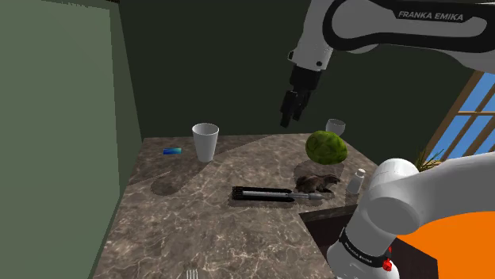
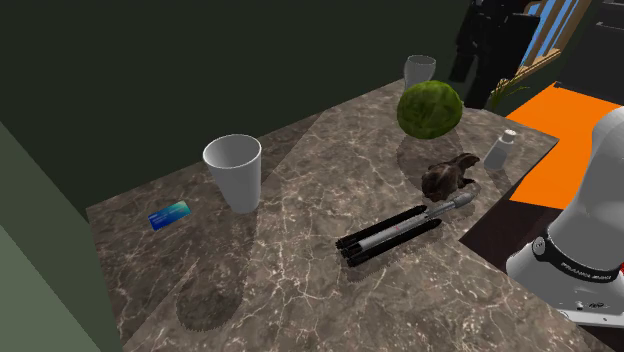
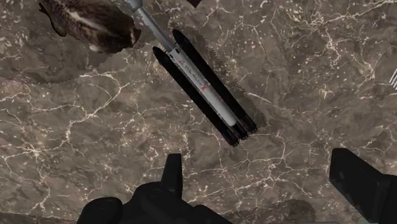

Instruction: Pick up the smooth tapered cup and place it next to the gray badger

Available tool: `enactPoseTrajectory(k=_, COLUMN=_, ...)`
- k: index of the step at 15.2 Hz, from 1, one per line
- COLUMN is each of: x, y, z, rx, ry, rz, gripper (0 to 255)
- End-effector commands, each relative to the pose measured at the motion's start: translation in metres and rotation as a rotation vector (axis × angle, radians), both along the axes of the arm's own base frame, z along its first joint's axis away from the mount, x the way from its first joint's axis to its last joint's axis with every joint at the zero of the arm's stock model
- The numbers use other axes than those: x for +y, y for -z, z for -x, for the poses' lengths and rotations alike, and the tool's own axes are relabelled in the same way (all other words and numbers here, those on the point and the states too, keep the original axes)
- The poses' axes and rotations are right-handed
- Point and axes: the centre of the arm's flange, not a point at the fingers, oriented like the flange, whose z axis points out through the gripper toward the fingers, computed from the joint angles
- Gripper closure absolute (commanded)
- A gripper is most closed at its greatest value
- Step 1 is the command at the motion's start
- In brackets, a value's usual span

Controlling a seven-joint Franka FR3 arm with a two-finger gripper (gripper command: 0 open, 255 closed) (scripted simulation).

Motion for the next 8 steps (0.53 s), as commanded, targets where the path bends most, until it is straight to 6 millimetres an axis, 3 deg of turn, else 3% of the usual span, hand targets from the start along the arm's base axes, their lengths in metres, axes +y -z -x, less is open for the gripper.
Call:
enactPoseTrajectory(k=1, x=0.0, y=0.0, z=0.0, rx=0.0, ry=0.0, rz=0.0, gripper=0)
enactPoseTrajectory(k=8, x=-0.015, y=0.032, z=-0.089, rx=0.02, ry=0.001, rz=-0.016, gripper=0)
